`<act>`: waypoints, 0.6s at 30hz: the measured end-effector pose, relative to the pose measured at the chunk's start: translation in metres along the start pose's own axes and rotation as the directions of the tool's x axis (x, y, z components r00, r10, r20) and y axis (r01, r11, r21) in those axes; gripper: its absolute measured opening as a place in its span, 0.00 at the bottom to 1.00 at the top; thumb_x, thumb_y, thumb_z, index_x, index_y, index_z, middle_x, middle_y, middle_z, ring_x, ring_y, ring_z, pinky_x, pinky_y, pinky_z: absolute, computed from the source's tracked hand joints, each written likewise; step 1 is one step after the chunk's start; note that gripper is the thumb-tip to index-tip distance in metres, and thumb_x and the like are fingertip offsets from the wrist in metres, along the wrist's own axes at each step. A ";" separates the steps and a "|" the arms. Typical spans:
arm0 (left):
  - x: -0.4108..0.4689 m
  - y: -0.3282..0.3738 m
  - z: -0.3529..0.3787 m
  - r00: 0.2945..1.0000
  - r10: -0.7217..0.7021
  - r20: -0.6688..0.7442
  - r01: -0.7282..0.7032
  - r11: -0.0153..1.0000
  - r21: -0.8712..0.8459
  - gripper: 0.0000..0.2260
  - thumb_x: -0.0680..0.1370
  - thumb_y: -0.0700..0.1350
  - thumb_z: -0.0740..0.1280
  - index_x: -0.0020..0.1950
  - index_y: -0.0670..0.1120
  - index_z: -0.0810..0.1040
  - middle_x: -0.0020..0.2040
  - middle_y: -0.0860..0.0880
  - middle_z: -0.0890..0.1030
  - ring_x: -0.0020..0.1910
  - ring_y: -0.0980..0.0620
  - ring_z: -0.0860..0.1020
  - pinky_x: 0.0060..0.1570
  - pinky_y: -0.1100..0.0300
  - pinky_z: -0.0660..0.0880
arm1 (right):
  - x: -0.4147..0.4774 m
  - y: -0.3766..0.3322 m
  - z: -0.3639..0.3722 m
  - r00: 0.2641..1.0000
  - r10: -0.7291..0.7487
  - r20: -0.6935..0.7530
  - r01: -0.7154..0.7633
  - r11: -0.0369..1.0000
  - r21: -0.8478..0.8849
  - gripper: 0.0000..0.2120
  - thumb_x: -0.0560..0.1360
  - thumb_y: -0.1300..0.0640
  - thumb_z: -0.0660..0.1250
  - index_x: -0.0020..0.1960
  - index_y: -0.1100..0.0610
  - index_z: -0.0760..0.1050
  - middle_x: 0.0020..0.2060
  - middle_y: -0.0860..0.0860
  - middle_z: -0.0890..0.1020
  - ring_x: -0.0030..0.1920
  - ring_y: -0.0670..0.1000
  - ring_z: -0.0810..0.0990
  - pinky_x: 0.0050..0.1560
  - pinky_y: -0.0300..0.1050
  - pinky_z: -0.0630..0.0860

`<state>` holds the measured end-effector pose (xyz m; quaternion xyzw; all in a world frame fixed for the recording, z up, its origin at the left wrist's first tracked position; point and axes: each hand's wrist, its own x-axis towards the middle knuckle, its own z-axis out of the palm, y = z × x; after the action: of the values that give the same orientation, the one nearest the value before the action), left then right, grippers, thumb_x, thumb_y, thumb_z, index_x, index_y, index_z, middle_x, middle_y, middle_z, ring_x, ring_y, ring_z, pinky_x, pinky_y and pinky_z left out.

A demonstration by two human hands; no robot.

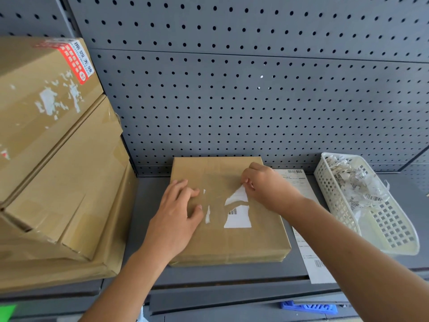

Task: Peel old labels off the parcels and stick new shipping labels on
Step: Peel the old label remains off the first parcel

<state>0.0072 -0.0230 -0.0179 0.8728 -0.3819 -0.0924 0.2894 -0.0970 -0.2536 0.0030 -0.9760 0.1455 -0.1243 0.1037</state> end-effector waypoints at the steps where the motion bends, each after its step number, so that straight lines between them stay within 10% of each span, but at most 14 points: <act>1: 0.000 0.000 0.000 1.000 -0.001 0.002 0.001 1.000 0.002 0.16 0.83 0.54 0.59 0.71 0.57 0.69 0.78 0.63 0.55 0.78 0.66 0.45 0.57 0.56 0.71 | 0.002 -0.001 -0.002 0.999 -0.015 0.030 0.017 0.999 -0.039 0.06 0.76 0.64 0.64 0.48 0.62 0.79 0.45 0.55 0.77 0.39 0.56 0.75 0.43 0.53 0.77; 7: 0.000 0.001 -0.001 1.000 0.001 0.006 -0.001 1.000 0.001 0.16 0.83 0.55 0.59 0.71 0.57 0.69 0.78 0.63 0.55 0.78 0.65 0.45 0.57 0.55 0.71 | 0.009 -0.003 -0.003 0.990 -0.012 0.141 0.030 0.991 -0.127 0.06 0.74 0.65 0.63 0.49 0.64 0.75 0.46 0.57 0.76 0.45 0.57 0.76 0.45 0.51 0.76; 18: 0.000 0.000 -0.001 1.000 -0.007 0.013 0.007 1.000 0.000 0.16 0.83 0.55 0.59 0.71 0.57 0.68 0.79 0.62 0.54 0.79 0.65 0.44 0.62 0.52 0.72 | -0.002 0.003 -0.012 0.988 0.134 0.073 -0.149 0.955 0.255 0.04 0.75 0.62 0.67 0.49 0.56 0.76 0.41 0.45 0.77 0.39 0.43 0.75 0.41 0.33 0.71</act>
<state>0.0072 -0.0227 -0.0168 0.8735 -0.3809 -0.0992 0.2864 -0.1033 -0.2579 0.0129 -0.9441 0.1945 -0.1077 0.2432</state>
